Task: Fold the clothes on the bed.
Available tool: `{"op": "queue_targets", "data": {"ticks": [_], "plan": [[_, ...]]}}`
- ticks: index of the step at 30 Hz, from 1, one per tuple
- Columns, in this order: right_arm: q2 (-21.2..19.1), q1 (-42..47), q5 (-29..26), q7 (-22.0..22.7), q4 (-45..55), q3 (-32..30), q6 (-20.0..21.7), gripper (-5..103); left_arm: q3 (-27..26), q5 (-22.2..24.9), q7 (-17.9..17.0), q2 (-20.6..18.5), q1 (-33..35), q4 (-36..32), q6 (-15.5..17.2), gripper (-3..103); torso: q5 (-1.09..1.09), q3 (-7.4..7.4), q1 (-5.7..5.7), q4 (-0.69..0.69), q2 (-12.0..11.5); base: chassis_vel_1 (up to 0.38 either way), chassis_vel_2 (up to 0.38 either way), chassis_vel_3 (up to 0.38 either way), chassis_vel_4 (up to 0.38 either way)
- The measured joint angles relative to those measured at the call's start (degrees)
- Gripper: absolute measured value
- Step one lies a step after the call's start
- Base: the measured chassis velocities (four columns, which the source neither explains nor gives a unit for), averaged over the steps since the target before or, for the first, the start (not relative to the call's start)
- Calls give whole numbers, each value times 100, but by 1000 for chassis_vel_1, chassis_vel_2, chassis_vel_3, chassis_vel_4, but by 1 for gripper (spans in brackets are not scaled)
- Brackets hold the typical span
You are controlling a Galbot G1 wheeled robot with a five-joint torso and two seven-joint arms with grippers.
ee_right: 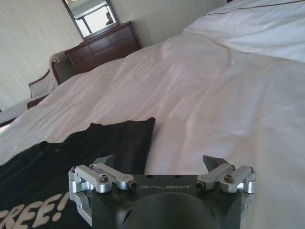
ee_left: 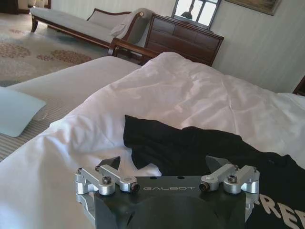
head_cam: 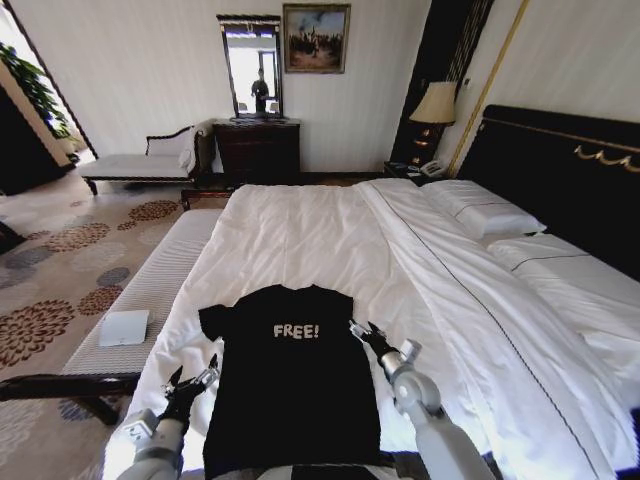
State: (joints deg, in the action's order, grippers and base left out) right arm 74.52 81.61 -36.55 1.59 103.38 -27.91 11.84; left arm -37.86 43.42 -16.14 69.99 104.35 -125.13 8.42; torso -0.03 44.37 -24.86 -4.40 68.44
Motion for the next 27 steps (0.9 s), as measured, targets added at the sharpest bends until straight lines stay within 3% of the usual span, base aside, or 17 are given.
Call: {"op": "queue_targets", "data": {"ticks": [2,6,7,10,14,18,27], "plan": [[19,109,43,-7,43,-77,-26,100,-5,201,-39,-68,-218,100,48,100,-1,0,0,0,0,0,0,0,0],[71,414,200,-1,122,-317,-80,100,104,1034,-285,-312,-1512,891,233,100,-2,0,0,-2,0,0,0,0,0],[71,414,200,-1,122,-317,-80,100,104,1034,-285,-312,-1512,891,233,100,-2,0,0,-2,0,0,0,0,0],[39,480,243,28,202,-370,-51,100,214,1559,-357,-349,-2390,1684,351,100,-2,1,-1,-3,0,0,0,0,0],[-63,500,279,28,257,-380,-11,100,238,1610,-286,-312,-2866,2373,376,100,-1,1,-1,5,-1,0,0,0,0],[-114,672,251,34,358,-562,29,100,307,1635,-170,-259,-3363,3001,378,103,-2,1,-1,-2,-1,0,0,0,0],[-222,943,251,15,541,-846,61,100,576,1651,167,-292,-4281,4134,340,92,-2,1,-1,0,-1,0,0,0,0]]}}
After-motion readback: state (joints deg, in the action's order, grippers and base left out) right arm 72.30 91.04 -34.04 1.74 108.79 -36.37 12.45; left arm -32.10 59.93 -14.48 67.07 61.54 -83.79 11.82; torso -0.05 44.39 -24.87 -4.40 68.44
